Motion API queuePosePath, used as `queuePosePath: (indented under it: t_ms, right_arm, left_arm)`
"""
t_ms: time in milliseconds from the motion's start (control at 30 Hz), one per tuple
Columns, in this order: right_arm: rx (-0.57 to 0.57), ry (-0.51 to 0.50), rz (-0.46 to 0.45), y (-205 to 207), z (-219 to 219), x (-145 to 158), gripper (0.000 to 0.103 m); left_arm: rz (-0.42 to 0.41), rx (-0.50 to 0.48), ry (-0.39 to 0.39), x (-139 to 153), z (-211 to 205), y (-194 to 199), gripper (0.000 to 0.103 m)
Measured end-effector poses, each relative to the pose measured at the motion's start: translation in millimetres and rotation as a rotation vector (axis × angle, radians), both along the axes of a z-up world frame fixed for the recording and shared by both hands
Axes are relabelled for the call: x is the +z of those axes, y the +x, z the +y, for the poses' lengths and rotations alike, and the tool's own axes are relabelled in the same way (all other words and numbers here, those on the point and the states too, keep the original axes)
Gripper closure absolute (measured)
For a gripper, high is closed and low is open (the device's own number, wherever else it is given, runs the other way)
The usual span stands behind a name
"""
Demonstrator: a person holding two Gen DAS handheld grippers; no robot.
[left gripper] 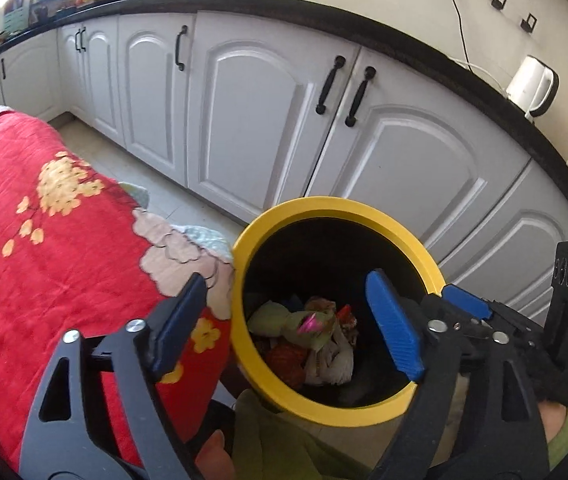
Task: Collect trash
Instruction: 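Open both tools to drop the wrappers into the bin, then move both tools back toward the red candy tube and brown wrapper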
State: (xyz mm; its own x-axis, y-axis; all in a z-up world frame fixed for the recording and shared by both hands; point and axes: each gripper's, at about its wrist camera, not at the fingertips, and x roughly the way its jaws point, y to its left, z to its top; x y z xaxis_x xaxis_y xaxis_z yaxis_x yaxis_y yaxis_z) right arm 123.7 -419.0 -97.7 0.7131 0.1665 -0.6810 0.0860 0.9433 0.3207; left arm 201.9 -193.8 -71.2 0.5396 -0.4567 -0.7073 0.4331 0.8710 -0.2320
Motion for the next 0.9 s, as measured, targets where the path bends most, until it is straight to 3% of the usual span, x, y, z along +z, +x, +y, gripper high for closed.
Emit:
queuePosePath:
  t_ms: [133, 233, 567, 900]
  right_arm:
    - [0.01, -0.009, -0.023, 1, 5, 11, 0.039]
    - [0.038, -0.021, -0.043, 4, 17, 23, 0.038]
    - [0.174, -0.042, -0.103, 17, 76, 55, 0.033]
    - [0.285, -0.041, -0.158, 34, 136, 87, 0.03]
  left_arm:
    - [-0.028, 0.054, -0.006, 9, 21, -5, 0.014]
    - [-0.054, 0.107, -0.004, 17, 41, -10, 0.011]
    - [-0.132, 0.316, 0.055, 35, 116, -27, 0.011]
    - [-0.156, 0.451, 0.078, 45, 178, -43, 0.011]
